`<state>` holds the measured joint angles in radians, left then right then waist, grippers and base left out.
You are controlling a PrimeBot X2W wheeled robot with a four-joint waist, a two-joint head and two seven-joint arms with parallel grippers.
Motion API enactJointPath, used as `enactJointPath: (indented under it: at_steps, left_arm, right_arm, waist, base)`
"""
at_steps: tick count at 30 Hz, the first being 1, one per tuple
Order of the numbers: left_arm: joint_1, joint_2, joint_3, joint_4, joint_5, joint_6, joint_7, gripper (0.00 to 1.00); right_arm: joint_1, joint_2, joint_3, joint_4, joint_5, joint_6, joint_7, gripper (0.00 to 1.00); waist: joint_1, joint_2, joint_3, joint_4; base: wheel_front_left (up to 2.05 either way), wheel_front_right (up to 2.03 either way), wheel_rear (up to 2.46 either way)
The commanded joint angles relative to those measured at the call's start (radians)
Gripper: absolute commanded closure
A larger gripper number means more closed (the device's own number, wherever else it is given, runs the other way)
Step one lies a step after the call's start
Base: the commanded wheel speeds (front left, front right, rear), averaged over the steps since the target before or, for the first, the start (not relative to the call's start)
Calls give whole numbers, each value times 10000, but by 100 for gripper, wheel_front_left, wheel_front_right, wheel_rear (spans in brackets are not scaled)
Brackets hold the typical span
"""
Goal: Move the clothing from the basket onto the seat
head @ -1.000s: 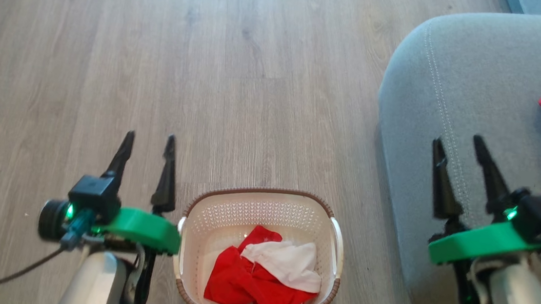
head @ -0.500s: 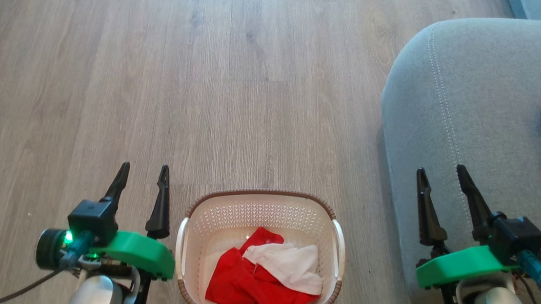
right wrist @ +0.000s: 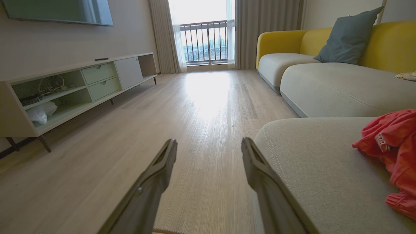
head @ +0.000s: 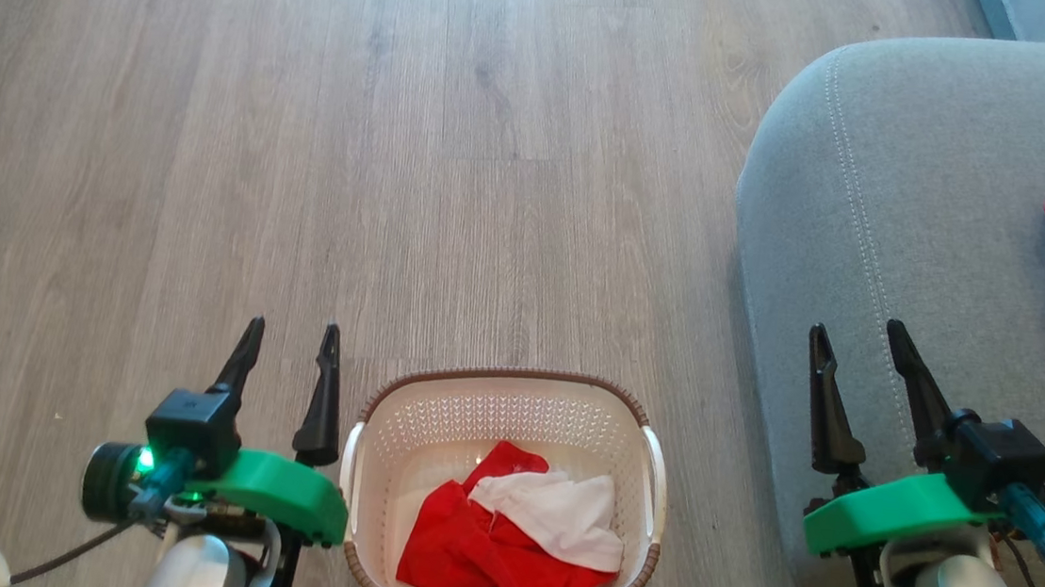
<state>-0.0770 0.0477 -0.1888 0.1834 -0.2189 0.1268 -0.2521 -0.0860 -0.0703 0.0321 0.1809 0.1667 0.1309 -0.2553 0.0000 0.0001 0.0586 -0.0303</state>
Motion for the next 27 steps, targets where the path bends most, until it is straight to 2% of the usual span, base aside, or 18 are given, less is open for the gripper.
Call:
enactJointPath:
  at_steps: [1,20,27]
  left_arm:
    - [-272,26,294,-236,13,54,-97,0]
    - [-267,26,219,-215,8,20,-97,0]
    - [-325,26,169,-238,67,-50,-97,0]
  right_arm:
    - [-80,-7,146,-326,-61,-2,-65,0]
    - [-129,-23,135,-339,-111,-2,-65,0]
    - [-253,-19,82,-416,-165,-2,-65,0]
  waist:
    - [0,-1,-15,2]
    - [0,-1,-27,-23]
    - [0,-1,337,-247]
  base:
    - [0,0,0]
    - [0,0,0]
    - [0,0,0]
